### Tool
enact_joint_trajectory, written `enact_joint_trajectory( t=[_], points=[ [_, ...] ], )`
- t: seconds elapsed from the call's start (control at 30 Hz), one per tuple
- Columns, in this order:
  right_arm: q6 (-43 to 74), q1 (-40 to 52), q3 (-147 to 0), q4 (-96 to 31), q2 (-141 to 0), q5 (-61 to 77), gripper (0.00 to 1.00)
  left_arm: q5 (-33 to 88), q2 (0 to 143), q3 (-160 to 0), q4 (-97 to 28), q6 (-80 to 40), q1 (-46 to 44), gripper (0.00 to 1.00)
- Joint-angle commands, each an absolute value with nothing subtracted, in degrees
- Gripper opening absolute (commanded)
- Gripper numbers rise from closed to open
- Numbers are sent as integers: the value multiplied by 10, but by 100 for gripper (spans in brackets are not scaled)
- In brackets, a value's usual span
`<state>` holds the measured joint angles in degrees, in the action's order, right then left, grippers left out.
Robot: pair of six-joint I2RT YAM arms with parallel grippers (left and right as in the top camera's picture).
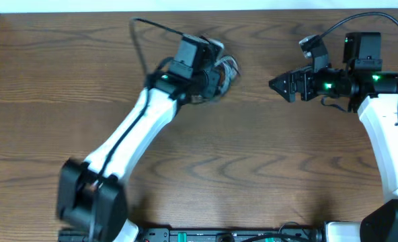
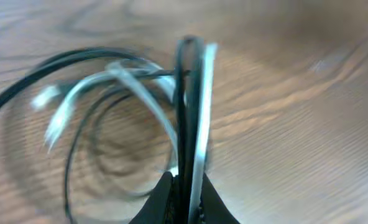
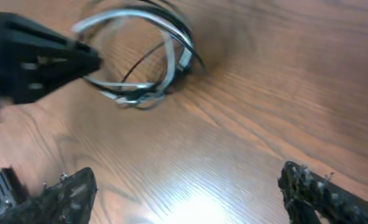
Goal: Untangle cables
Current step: 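Lift the cable bundle with the left gripper toward the right gripper, then grasp a black cable strand from the bundle with the right gripper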
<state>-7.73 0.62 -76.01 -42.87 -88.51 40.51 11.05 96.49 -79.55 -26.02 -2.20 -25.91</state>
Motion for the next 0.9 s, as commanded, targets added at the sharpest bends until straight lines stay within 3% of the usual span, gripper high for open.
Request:
enact_joint_trajectory(
  t=[0.0, 0.2, 0.73, 0.87],
  points=[
    [-30, 36, -765, -410, -885, 415, 84, 135, 935, -803, -283, -124, -257, 8],
    [75, 89, -765, -358, -885, 335, 70, 190, 905, -803, -289, -157, -256, 8],
    [77, 155, -763, -302, -899, 254, 69, 206, 830, -803, -260, -241, -247, 7],
    [76, 171, -763, -277, -923, 261, 75, 206, 822, -803, -261, -256, -247, 7]
  ],
)
